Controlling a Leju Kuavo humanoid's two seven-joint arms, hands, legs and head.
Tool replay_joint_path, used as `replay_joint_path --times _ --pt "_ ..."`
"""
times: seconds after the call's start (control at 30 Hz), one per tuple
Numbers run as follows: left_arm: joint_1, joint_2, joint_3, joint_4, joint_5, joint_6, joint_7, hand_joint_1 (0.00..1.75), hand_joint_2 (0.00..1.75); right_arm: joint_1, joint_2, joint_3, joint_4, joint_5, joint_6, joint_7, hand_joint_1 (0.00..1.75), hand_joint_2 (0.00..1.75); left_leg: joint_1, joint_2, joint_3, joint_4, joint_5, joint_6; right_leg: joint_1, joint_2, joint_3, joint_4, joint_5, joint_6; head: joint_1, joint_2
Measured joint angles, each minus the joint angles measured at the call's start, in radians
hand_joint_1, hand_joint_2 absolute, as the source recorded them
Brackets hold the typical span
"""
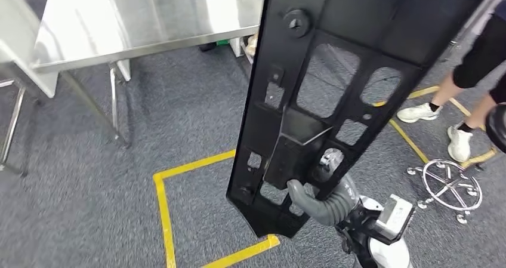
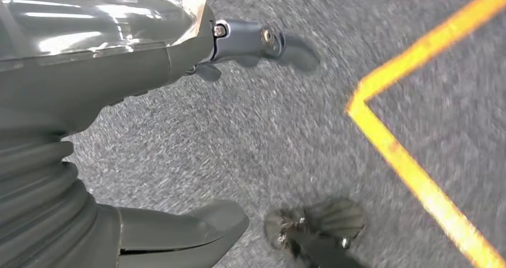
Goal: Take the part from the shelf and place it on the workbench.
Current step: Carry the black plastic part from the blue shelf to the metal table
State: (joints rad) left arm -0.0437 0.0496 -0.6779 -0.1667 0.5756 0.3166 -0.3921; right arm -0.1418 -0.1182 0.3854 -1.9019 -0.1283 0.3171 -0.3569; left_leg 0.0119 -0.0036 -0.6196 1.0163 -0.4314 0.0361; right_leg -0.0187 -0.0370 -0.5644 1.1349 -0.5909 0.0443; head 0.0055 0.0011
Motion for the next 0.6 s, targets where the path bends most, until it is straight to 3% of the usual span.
replay_joint_path --times 0.07,0.1,0.13,0.17,0.23,0.3,0.37,0.4,0.47,0.5,0.53,0.6 --pt "-0.003 0.000 0.000 0.000 0.002 -0.001 0.000 0.00 1.75 -0.008 -0.007 0.001 -0.001 -0.002 -0.005 0.000 1.75 1.75 -0.001 -0.030 0.000 0.000 -0.001 0.006 0.002 0.029 -0.076 0.134 -0.042 -0.008 0.002 0.000" --pt "-0.002 -0.001 0.000 0.000 0.003 -0.001 0.000 0.00 1.75 -0.011 -0.011 0.002 -0.001 -0.004 -0.006 0.001 1.75 1.75 -0.003 -0.047 0.001 0.000 -0.002 0.006 0.003 0.032 -0.099 0.164 -0.043 -0.005 0.002 0.000" --pt "-0.001 -0.002 0.000 0.000 0.005 -0.002 0.000 0.00 1.75 -0.015 -0.014 0.002 -0.001 -0.006 -0.007 0.002 1.75 1.75 -0.003 -0.064 0.002 0.001 -0.002 0.006 0.003 0.035 -0.104 0.154 -0.027 0.000 0.002 0.000" --pt "0.000 -0.003 0.000 0.000 0.007 -0.003 -0.001 0.00 1.75 -0.020 -0.016 0.003 -0.001 -0.009 -0.007 0.003 1.75 1.75 -0.003 -0.081 0.004 0.001 -0.003 0.006 0.003 0.040 -0.089 0.105 0.003 0.008 0.002 0.000" --pt "0.001 -0.004 0.000 0.000 0.009 -0.003 -0.004 0.00 1.75 -0.032 -0.020 0.006 -0.001 -0.013 -0.007 0.005 1.75 1.75 -0.005 -0.112 0.006 0.003 -0.004 0.002 0.001 0.076 -0.036 -0.034 0.071 0.016 0.002 0.000" --pt "0.004 -0.005 0.000 0.000 0.010 -0.003 -0.008 0.00 1.75 -0.040 -0.023 0.010 0.000 -0.015 -0.007 0.006 1.75 1.75 -0.007 -0.136 0.001 0.004 -0.004 -0.007 0.002 0.104 -0.006 -0.105 0.102 0.005 0.001 0.000" --pt "0.010 -0.005 0.000 0.000 0.013 -0.003 -0.017 0.00 1.75 -0.046 -0.026 0.014 0.003 -0.016 -0.007 0.008 1.75 1.75 -0.005 -0.155 -0.005 0.002 -0.001 -0.020 0.003 0.089 0.000 -0.110 0.106 -0.012 0.001 0.000" --pt "0.012 -0.005 0.000 -0.001 0.014 -0.003 -0.021 0.00 1.75 -0.050 -0.027 0.019 0.006 -0.017 -0.007 0.008 1.75 1.75 -0.005 -0.147 -0.007 0.004 -0.002 -0.025 0.002 0.079 0.002 -0.112 0.108 -0.018 0.000 0.000" --pt "0.012 -0.006 0.000 -0.001 0.018 -0.003 -0.024 0.00 1.75 -0.059 -0.028 0.032 0.012 -0.017 -0.007 0.009 1.75 1.75 -0.008 -0.085 -0.030 0.052 -0.031 -0.036 -0.004 0.054 0.007 -0.117 0.108 -0.033 -0.005 0.000" --pt "0.011 -0.006 0.000 -0.001 0.020 -0.004 -0.024 0.00 1.75 -0.062 -0.028 0.040 0.016 -0.015 -0.007 0.011 1.75 1.75 -0.008 -0.044 -0.057 0.107 -0.060 -0.041 -0.003 0.040 0.009 -0.117 0.106 -0.040 -0.007 0.000" --pt "0.009 -0.006 0.000 -0.001 0.021 -0.006 -0.024 0.00 1.75 -0.062 -0.028 0.048 0.020 -0.014 -0.008 0.013 1.75 1.75 -0.006 -0.018 -0.093 0.176 -0.092 -0.046 -0.002 0.025 0.011 -0.117 0.103 -0.046 -0.010 0.000" --pt "0.009 -0.007 -0.001 -0.001 0.020 -0.009 -0.023 0.00 1.75 -0.062 -0.029 0.064 0.031 -0.010 -0.012 0.017 1.75 1.75 0.000 -0.003 -0.151 0.278 -0.124 -0.052 0.001 -0.004 0.012 -0.117 0.100 -0.050 -0.010 0.000"
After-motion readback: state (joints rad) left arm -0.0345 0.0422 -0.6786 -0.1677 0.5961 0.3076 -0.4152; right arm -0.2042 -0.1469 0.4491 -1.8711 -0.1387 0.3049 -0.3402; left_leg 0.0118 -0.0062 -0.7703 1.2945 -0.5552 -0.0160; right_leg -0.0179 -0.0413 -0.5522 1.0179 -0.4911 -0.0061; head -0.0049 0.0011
